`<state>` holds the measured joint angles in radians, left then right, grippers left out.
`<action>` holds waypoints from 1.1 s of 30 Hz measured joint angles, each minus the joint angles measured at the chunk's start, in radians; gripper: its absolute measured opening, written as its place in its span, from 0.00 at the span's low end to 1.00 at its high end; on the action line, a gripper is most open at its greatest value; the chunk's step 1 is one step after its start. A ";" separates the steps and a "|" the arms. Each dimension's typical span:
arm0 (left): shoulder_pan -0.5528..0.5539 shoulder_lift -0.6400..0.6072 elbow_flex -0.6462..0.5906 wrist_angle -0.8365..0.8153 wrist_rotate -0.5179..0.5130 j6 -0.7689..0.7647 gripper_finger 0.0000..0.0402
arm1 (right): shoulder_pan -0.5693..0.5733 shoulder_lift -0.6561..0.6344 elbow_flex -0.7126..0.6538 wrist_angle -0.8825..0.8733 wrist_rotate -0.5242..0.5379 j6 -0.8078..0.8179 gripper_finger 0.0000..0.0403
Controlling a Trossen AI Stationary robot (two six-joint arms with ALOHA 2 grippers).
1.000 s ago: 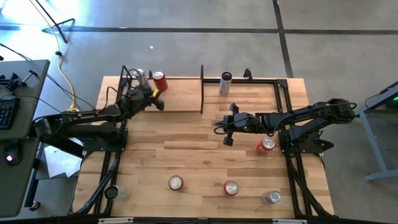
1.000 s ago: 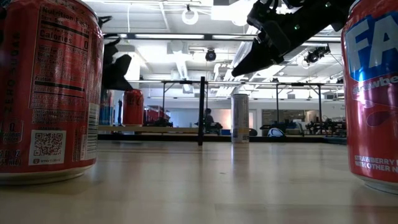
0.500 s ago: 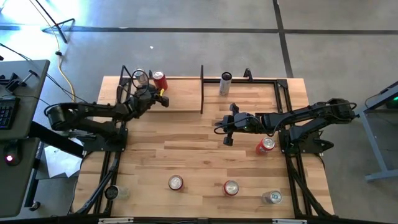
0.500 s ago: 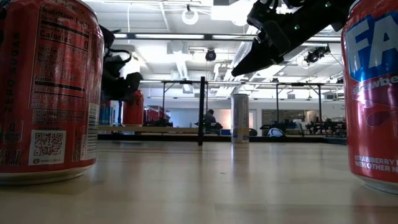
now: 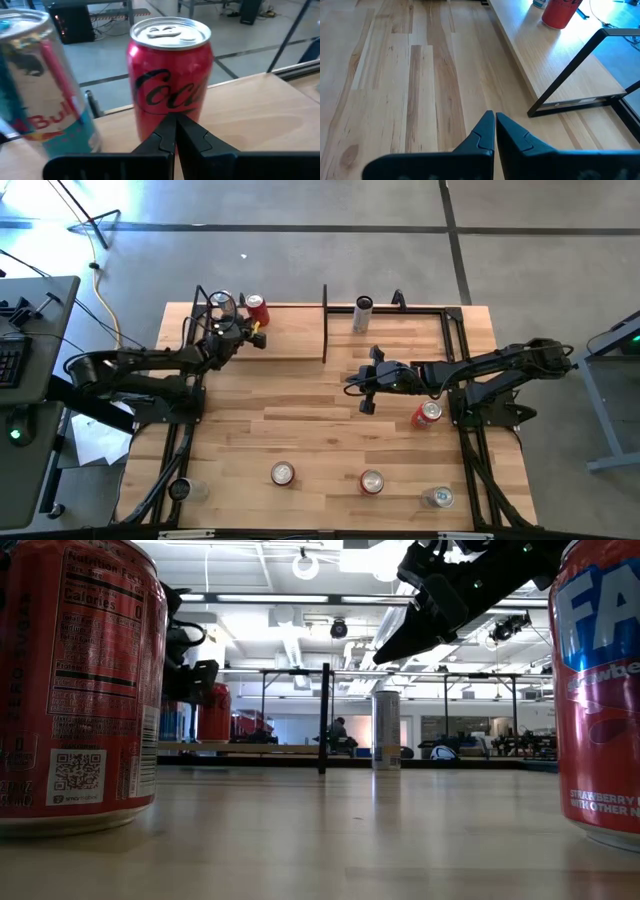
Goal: Place canned beverage on shelf
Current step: Put the top red black soda can on the shelf
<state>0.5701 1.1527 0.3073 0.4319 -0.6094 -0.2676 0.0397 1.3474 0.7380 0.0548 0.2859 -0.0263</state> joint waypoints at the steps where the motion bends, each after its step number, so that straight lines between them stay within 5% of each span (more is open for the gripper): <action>1: 0.000 -0.013 0.000 -0.016 0.000 0.000 0.00 | 0.000 0.000 0.000 0.000 0.000 0.000 0.00; 9: -0.055 -0.044 0.000 0.046 0.272 0.048 0.00 | 0.000 0.000 0.000 0.002 0.001 0.000 0.00; 16: -0.104 0.085 0.082 0.075 0.187 0.061 0.00 | 0.000 0.000 0.000 0.023 0.019 -0.008 0.00; 25: -0.127 0.309 0.237 0.066 -0.105 0.061 0.00 | 0.000 0.000 0.000 0.025 0.019 -0.008 0.00; 33: -0.118 0.348 0.247 0.047 -0.217 0.062 0.00 | 0.000 0.000 0.000 0.024 0.019 -0.017 0.00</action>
<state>0.4519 1.5005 0.5545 0.4787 -0.8269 -0.2054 0.0395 1.3472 0.7380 0.0791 0.3053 -0.0429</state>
